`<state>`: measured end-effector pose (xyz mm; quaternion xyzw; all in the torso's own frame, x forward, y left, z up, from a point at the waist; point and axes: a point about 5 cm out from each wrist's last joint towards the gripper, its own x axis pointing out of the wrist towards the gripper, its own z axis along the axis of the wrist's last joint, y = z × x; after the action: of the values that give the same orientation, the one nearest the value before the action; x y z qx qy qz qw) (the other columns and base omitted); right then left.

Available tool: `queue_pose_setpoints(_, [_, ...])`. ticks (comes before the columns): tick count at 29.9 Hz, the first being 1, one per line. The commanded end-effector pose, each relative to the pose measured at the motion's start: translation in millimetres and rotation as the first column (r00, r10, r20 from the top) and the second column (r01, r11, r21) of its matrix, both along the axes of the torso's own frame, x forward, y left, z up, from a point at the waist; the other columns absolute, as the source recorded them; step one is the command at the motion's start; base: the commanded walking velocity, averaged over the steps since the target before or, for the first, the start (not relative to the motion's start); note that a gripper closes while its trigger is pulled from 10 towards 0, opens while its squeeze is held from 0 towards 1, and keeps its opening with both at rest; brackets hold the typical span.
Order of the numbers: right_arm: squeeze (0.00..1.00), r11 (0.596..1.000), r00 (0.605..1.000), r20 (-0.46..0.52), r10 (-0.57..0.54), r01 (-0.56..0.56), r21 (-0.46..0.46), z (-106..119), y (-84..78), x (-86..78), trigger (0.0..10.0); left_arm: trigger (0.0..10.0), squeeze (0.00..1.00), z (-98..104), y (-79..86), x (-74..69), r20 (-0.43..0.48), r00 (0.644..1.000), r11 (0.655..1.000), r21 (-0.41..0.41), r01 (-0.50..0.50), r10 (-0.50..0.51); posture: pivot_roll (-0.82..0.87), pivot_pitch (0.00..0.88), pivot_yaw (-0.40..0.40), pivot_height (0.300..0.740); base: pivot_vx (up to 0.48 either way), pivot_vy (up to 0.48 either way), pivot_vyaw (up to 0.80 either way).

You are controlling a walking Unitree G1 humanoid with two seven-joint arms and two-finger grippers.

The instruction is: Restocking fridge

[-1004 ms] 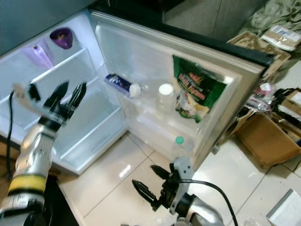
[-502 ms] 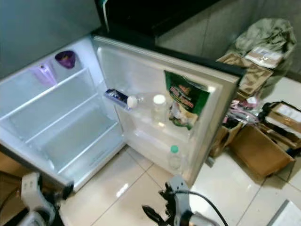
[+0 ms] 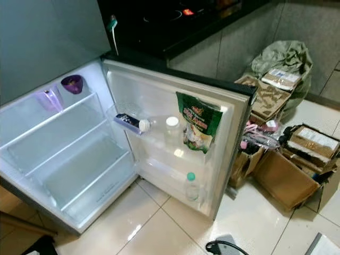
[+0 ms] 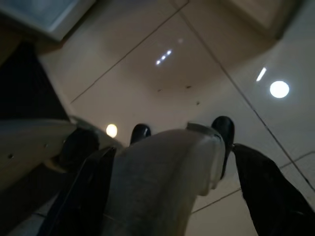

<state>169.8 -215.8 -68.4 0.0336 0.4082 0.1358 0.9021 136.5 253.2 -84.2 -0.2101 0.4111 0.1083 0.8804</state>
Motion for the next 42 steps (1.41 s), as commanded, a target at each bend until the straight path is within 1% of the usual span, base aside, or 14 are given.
queue_pose_setpoints(1, [0.0, 0.999, 0.996, -0.082, -0.033, 0.033, -0.004, -11.4, -3.6, -21.9, 10.0, 10.0, 0.0, 1.0, 2.4, 0.9, 0.002, 1.0, 1.0, 0.017, 0.001, -0.001, -0.17, 0.148, 0.129, 0.74, 0.281, 0.0, -0.79])
queue_pose_setpoints(10, [0.0, 0.998, 0.994, -0.086, -0.064, 0.065, 0.008, -16.7, -1.3, -26.7, 10.0, 10.0, 0.0, 7.2, -3.1, 21.2, 0.049, 0.998, 0.999, 0.024, 0.039, -0.04, -0.17, 0.143, 0.135, 0.74, 0.273, 0.0, -0.78])
queue_pose_setpoints(14, [0.0, 0.997, 0.992, -0.097, -0.08, 0.082, 0.009, -18.2, -0.7, -28.1, 10.0, 10.0, 0.0, 10.3, -3.8, 28.4, 0.076, 0.996, 0.999, 0.027, 0.039, -0.041, -0.17, 0.144, 0.134, 0.74, 0.19, 0.0, 0.0])
queue_pose_setpoints(17, [0.0, 0.997, 0.991, -0.105, -0.08, 0.081, 0.001, -19.2, -1.3, -30.3, 10.0, 10.0, 0.0, 10.7, -4.7, 30.3, 0.074, 0.996, 0.998, 0.036, 0.045, -0.048, -0.17, 0.144, 0.135, 0.74, 0.0, 0.0, 0.0])
queue_pose_setpoints(18, [0.0, 0.996, 0.99, -0.11, -0.088, 0.089, 0.001, -20.1, -2.4, -32.8, 10.0, 10.0, 0.0, 11.3, -8.5, 32.4, 0.085, 0.992, 0.995, 0.034, 0.096, -0.098, -0.16, 0.146, 0.132, 0.74, 0.0, -0.409, 0.0])
queue_pose_setpoints(19, [0.0, 0.996, 0.99, -0.11, -0.088, 0.089, 0.001, -20.1, -2.4, -32.8, 10.0, 10.0, 0.0, 11.3, -8.5, 32.4, 0.085, 0.992, 0.995, 0.034, 0.096, -0.098, -0.16, 0.146, 0.132, 0.74, 0.0, -0.409, 0.0])
queue_pose_setpoints(20, [0.0, 0.996, 0.99, -0.11, -0.09, 0.091, 0.002, -20.4, -3.3, -34.2, 10.0, 10.0, 0.0, 10.9, -12.4, 32.9, 0.088, 0.986, 0.99, 0.03, 0.137, -0.139, -0.16, 0.146, 0.132, 0.74, 0.0, -0.465, 0.0])
queue_pose_setpoints(27, [0.0, 0.996, 0.991, -0.1, -0.091, 0.092, 0.002, -19.9, -5.5, -35.0, 10.0, 10.0, 0.0, 9.7, -15.3, 32.6, 0.088, 0.989, 0.993, 0.025, 0.117, -0.118, -0.17, 0.15, 0.131, 0.74, 0.0, -0.465, 0.0])
queue_pose_setpoints(35, [0.0, 0.999, 0.998, -0.056, -0.043, 0.044, 0.026, -14.8, -5.9, -26.8, 10.0, 10.0, 0.0, 12.5, -14.6, 37.5, 0.12, 0.989, 0.996, 0.022, 0.084, -0.086, -0.17, 0.15, 0.121, 0.74, 0.0, 0.0, 0.0])
queue_pose_setpoints(37, [0.0, 0.997, 1.0, 0.001, 0.02, -0.02, 0.076, -7.9, -2.6, -15.9, 10.0, 10.0, 0.0, 21.2, -8.4, 49.4, 0.19, 0.98, 0.999, 0.022, 0.05, -0.053, -0.17, 0.146, 0.117, 0.74, 0.0, 0.0, 0.0])
queue_pose_setpoints(38, [0.0, 0.997, 1.0, 0.001, 0.02, -0.02, 0.076, -7.9, -2.6, -15.9, 10.0, 10.0, 0.0, 21.2, -8.4, 49.4, 0.19, 0.98, 0.999, 0.022, 0.05, -0.053, -0.17, 0.146, 0.117, 0.74, 0.0, 0.0, 0.0])
queue_pose_setpoints(39, [0.0, 0.991, 0.997, 0.046, 0.057, -0.062, 0.121, -2.5, 0.2, -8.7, 10.0, 10.0, 0.0, 27.4, -3.5, 57.1, 0.23, 0.972, 0.999, 0.031, 0.034, -0.04, -0.17, 0.146, 0.116, 0.74, 0.0, 0.0, 0.0])
queue_pose_setpoints(41, [0.0, 0.988, 0.996, 0.059, 0.066, -0.074, 0.134, -0.9, 1.0, -6.8, 10.0, 10.0, 0.0, 29.1, -2.1, 59.1, 0.24, 0.97, 0.999, 0.034, 0.031, -0.038, -0.17, 0.146, 0.116, 0.74, 0.0, 0.0, 0.0])
queue_pose_setpoints(42, [0.0, 0.974, 0.986, 0.113, 0.122, -0.141, 0.18, 6.3, 5.4, 1.9, 10.0, 10.0, 0.0, 37.7, 4.1, 69.1, 0.288, 0.957, 0.999, 0.047, 0.02, -0.033, -0.17, 0.144, 0.112, 0.74, 0.0, 0.0, 0.0])
